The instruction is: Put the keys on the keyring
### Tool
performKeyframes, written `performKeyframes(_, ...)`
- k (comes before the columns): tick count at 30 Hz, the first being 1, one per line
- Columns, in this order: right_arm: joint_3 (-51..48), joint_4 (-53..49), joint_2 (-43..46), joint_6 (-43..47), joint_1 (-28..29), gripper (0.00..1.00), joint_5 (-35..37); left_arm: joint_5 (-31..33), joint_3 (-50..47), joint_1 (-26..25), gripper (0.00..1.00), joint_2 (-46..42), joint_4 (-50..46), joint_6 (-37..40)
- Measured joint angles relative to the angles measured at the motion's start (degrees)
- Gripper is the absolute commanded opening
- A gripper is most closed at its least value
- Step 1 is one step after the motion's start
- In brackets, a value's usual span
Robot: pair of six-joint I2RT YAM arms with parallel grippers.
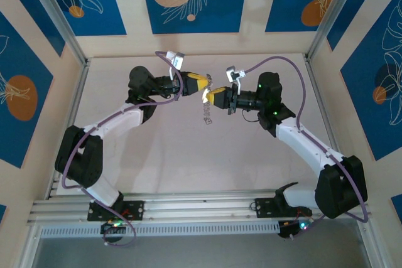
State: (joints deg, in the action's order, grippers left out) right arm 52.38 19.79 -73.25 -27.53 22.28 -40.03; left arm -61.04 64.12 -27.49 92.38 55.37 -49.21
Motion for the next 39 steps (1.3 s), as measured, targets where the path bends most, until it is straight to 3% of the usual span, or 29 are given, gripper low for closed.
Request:
performKeyframes(18,-0.5,-2.0,2.8,-0.3,-2.4,0.00,0.7,0.0,-0.3,0.0,0.00,0.0,1.1,0.0)
performKeyframes(39,8.4,-17.7,2.9,6.6,-1.8,0.00,0.2,0.0,-0.5,-0.5,0.00,0.0,0.5,0.9)
